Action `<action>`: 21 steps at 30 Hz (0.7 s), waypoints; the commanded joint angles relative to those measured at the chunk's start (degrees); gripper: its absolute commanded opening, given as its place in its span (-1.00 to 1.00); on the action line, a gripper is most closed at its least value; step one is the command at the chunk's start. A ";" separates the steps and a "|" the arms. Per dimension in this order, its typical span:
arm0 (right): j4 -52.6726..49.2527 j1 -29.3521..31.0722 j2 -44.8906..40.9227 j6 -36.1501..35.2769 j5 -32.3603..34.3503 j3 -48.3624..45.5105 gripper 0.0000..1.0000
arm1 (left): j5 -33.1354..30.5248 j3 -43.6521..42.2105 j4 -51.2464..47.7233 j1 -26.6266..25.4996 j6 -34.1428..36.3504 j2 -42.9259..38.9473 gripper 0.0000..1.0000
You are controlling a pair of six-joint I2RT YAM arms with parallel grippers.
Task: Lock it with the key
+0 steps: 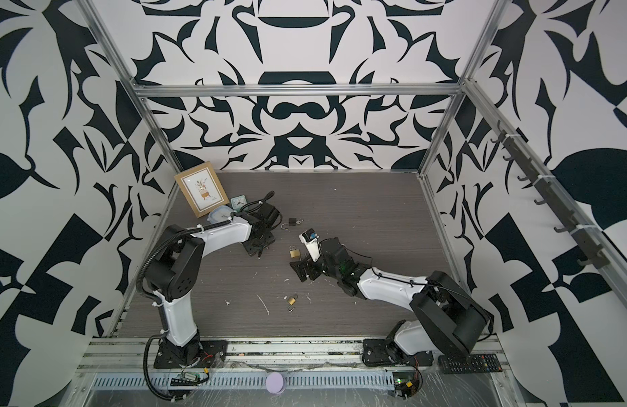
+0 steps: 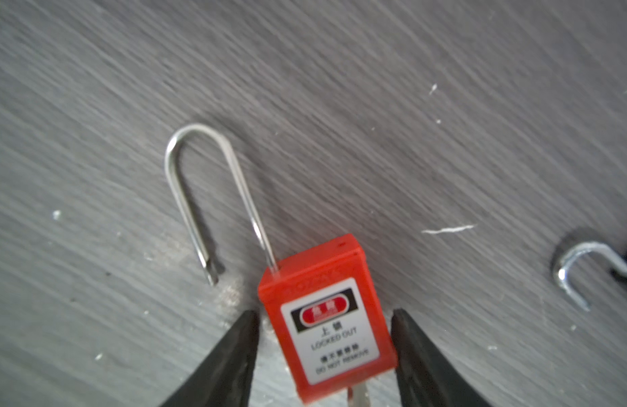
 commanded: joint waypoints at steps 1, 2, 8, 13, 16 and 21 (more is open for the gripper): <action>-0.11 0.22 -0.55 0.01 0.65 1.81 0.99 | -0.40 -1.55 -2.67 -0.19 -1.50 -2.66 0.13; -0.10 0.22 -0.54 0.01 0.69 1.81 0.99 | -0.47 -1.72 -2.71 -0.19 -1.63 -2.86 0.10; -0.39 0.23 -0.75 0.09 0.79 1.81 0.99 | -1.83 -0.70 -3.39 -0.20 -0.63 -2.78 -0.07; -0.70 0.23 -1.00 0.08 0.95 1.81 0.99 | -2.98 0.58 -3.35 0.00 0.88 -2.25 -0.05; -0.91 0.22 -1.16 -0.03 1.03 1.89 0.99 | -2.56 1.43 -3.38 0.69 1.35 -1.13 0.08; -1.31 0.22 -1.21 -0.12 0.96 2.24 0.99 | -1.18 1.72 -3.11 1.39 1.31 0.60 0.15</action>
